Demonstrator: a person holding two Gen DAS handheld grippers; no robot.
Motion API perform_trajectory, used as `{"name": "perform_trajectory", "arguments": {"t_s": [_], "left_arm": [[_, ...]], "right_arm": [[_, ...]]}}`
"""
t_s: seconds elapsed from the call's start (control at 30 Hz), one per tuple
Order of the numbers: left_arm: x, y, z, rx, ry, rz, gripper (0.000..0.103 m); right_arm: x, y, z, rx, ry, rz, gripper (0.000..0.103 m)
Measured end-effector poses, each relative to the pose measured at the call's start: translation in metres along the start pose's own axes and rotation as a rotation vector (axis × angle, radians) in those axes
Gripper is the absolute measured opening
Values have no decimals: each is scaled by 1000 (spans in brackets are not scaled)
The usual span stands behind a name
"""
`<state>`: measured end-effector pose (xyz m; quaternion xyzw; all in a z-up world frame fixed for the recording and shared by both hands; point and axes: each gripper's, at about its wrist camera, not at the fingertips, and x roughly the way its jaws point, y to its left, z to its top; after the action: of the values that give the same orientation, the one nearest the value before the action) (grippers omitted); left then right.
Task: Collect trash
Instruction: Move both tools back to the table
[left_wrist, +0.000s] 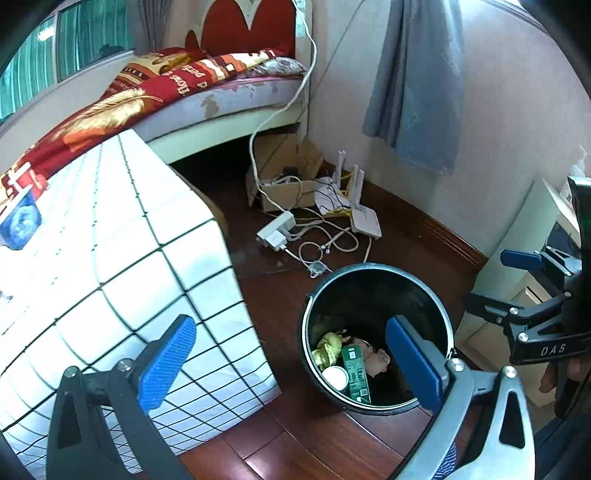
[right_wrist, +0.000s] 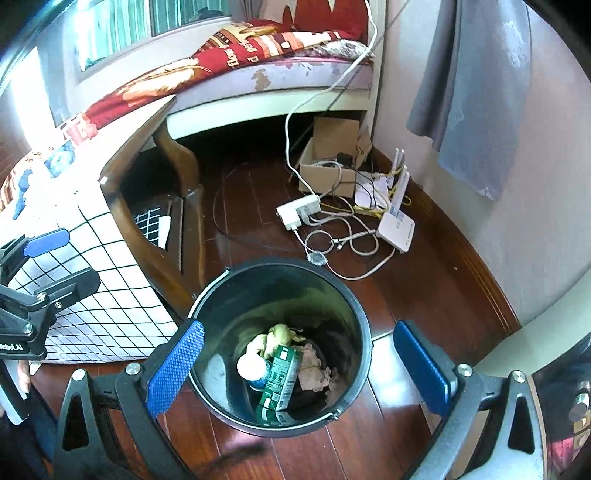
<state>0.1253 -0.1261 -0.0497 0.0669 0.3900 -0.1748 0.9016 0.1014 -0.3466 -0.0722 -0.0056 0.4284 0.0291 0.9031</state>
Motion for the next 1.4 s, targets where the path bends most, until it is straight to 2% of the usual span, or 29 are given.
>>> {"name": "perform_trajectory", "arguments": {"t_s": [0.43,0.6,1.0,1.2,1.4], "left_arm": [[-40,38,-2,-55,-70,60,103],[-58,61,-3,-89,-106,99,103],[-100,145,-26,-214,-153,240,103],[-116,188,-46,-283,-153,313,103],[-134,235,-61,-339,-152,383,103]], "right_arm": [[-20,43,27,-68,-73,52,103],[-26,72,44,-104,-115,90,103],[-21,170,82,-214,-166,224,103],[-21,219,96,-247,-203,298,103],[-19,275,108,-314,-199,345,103]]}}
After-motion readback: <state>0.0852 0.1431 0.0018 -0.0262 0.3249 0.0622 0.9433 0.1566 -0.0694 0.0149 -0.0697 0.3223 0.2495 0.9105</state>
